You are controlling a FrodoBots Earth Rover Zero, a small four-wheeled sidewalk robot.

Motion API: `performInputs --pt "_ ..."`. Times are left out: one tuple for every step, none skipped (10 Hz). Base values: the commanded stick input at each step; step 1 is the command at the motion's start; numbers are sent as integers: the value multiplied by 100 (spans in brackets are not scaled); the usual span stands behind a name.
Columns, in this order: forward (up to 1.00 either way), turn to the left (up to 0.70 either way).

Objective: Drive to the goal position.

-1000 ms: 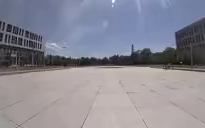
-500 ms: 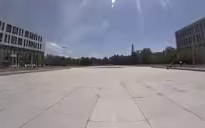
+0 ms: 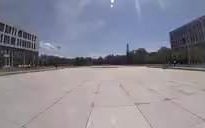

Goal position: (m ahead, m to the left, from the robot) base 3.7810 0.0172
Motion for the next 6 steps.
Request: performInputs --pt "69 0" --pt "69 0" --pt "69 0" --pt "69 0" --pt "69 0" --pt "69 0"
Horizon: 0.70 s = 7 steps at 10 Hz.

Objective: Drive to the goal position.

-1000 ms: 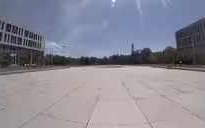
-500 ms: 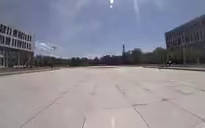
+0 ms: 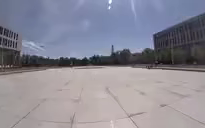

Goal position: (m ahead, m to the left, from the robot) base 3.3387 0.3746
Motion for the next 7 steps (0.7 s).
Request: performInputs --pt "69 0" --pt "69 0" --pt "69 0" --pt "69 1" --pt "69 26" --pt "69 35" --pt "69 35"
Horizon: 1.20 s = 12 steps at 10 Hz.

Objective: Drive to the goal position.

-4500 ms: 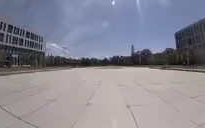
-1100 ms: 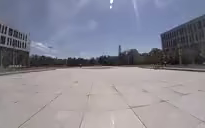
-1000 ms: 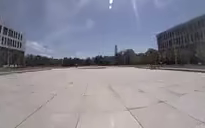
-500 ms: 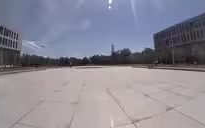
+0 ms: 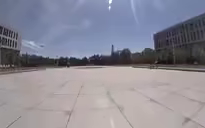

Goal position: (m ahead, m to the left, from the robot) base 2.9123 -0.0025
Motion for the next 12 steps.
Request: performInputs --pt "69 35" --pt "69 35" --pt "69 35" --pt "69 26" --pt "69 16" --pt "69 7" --pt "69 0" --pt "69 0" --pt "69 0" --pt "69 0" --pt "69 0" --pt "69 0"
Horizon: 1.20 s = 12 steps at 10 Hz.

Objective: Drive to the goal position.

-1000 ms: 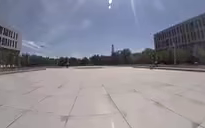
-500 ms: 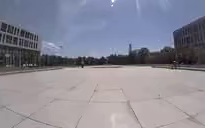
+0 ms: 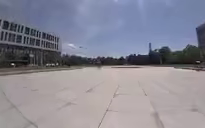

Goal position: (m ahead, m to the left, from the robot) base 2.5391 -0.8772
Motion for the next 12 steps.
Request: performInputs --pt "69 0" --pt "69 0" --pt "69 0" --pt "69 0" --pt "69 0" --pt "69 0" --pt "69 0" --pt "69 0" --pt "69 0" --pt "69 0" --pt "69 0" --pt "69 0"
